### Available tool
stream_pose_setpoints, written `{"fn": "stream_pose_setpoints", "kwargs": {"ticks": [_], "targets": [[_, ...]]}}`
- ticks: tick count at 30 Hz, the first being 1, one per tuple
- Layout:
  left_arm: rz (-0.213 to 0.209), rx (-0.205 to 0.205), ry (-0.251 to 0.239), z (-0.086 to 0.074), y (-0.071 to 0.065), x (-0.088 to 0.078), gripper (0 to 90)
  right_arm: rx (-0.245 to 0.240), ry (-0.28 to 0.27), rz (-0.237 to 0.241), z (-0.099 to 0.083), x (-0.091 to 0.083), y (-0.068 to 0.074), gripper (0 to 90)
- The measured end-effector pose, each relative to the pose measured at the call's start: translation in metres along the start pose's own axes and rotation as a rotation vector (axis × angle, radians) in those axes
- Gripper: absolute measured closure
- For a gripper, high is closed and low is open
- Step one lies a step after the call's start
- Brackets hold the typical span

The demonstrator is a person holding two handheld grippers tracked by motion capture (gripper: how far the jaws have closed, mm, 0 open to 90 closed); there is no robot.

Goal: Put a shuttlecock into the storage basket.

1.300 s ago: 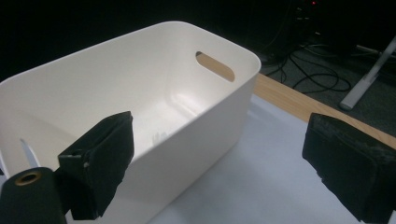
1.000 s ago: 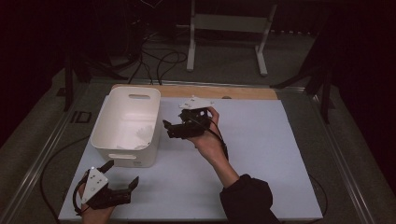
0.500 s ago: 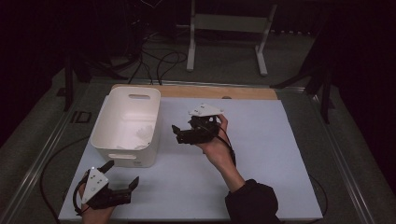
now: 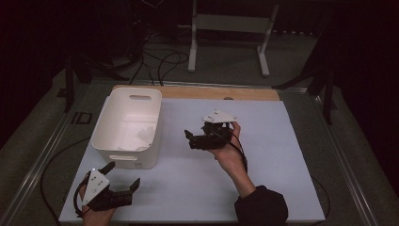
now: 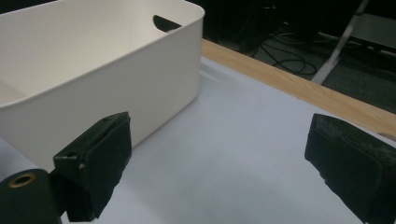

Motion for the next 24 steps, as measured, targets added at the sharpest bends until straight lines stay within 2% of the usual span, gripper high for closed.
{"fn": "stream_pose_setpoints", "kwargs": {"ticks": [15,17,24], "targets": [[0.001,-0.002,0.003,0.0,0.0,0.0,0.0,0.029,0.012,-0.036,-0.036,-0.022,-0.028,7.1],[0.002,0.0,0.001,0.0,0.0,0.0,0.0,0.036,-0.004,-0.031,-0.038,-0.028,-0.031,7.1],[0.004,-0.003,0.0,0.0,0.0,0.0,0.0,0.003,0.002,-0.067,-0.049,-0.047,-0.041,7.0]]}}
Point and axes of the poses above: each handheld gripper's, and its own axes: x roughly forward along the jaws, z roughly out of its top, y roughly to its left, the point moved 6 cm from there along x, roughly forward along the jaws, and after that the axes turned 9 degrees about -z, right-handed, at the moved point
